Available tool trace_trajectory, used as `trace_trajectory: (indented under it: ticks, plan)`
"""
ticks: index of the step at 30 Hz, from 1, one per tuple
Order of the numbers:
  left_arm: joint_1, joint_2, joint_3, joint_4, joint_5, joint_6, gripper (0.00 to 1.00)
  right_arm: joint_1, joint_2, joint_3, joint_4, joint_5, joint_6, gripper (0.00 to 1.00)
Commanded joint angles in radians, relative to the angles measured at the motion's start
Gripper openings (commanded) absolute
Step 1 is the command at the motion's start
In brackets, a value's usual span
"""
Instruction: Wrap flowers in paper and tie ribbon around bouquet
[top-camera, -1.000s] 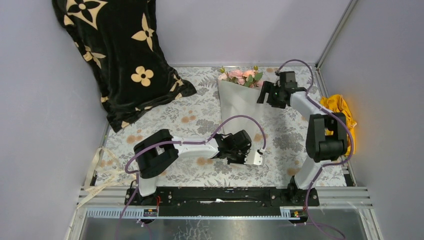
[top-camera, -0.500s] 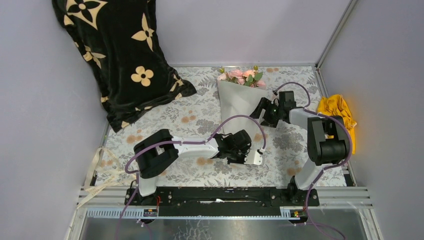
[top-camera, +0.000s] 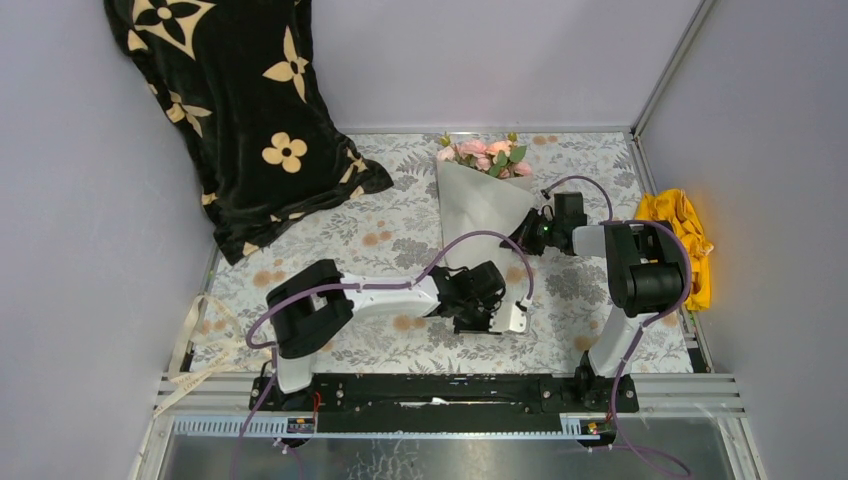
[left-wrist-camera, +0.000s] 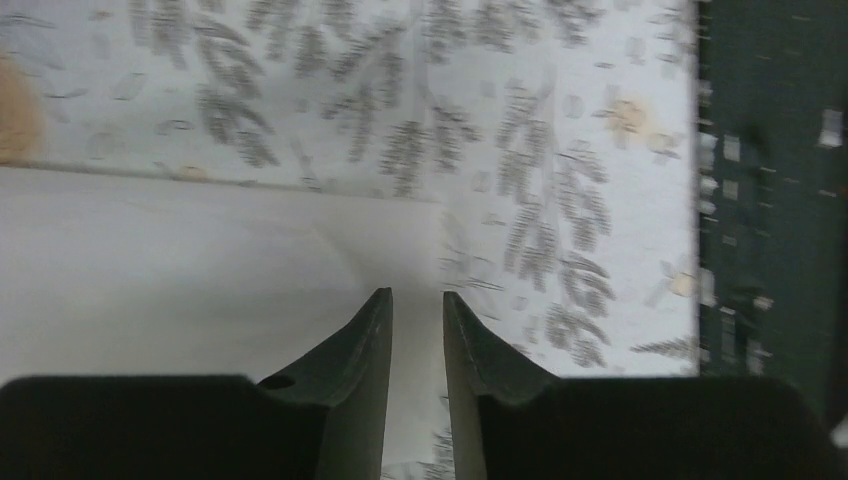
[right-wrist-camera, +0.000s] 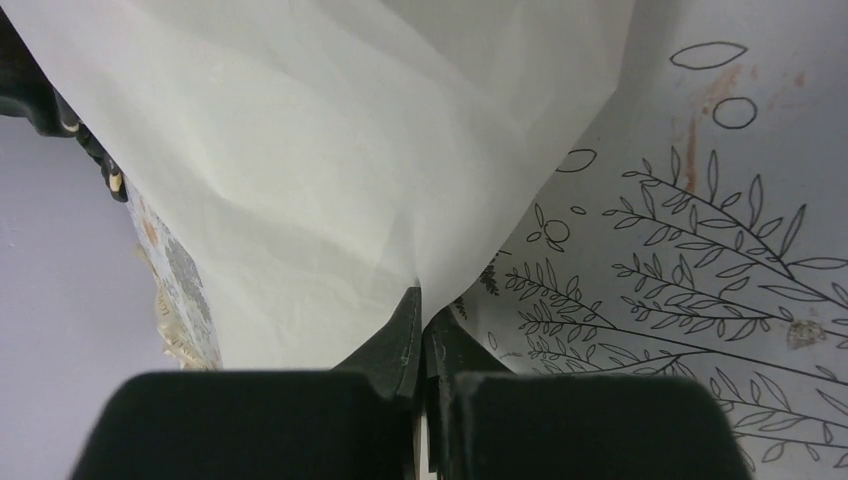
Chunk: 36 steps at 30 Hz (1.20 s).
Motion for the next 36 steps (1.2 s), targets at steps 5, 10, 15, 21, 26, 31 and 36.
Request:
trace_trajectory:
  ticks: [5, 10, 15, 21, 26, 31, 36]
  plan:
    - [-0.068, -0.114, 0.046, -0.330, 0.165, 0.020, 0.33, 0.005, 0.017, 0.045, 0.025, 0.007, -0.026, 0.00]
    - [0.132, -0.041, 0.357, -0.450, 0.215, -0.006, 0.23, 0.005, -0.003, 0.046, -0.014, 0.004, -0.059, 0.00]
    - [0.318, 0.195, 0.550, -0.340, 0.082, -0.071, 0.10, 0.005, -0.010, 0.062, -0.053, 0.011, -0.077, 0.00]
    - [0.356, 0.267, 0.485, -0.212, 0.033, -0.094, 0.06, 0.005, -0.034, 0.078, -0.130, 0.048, -0.130, 0.00]
    - [0.357, 0.237, 0.315, -0.163, 0.019, -0.123, 0.05, 0.005, -0.045, 0.077, -0.150, 0.061, -0.143, 0.00]
    - [0.335, 0.141, 0.156, -0.134, -0.007, -0.117, 0.05, 0.005, -0.047, 0.086, -0.163, 0.076, -0.147, 0.00]
    - [0.246, 0.059, 0.054, -0.163, -0.061, -0.067, 0.11, 0.005, -0.047, 0.093, -0.172, 0.093, -0.152, 0.00]
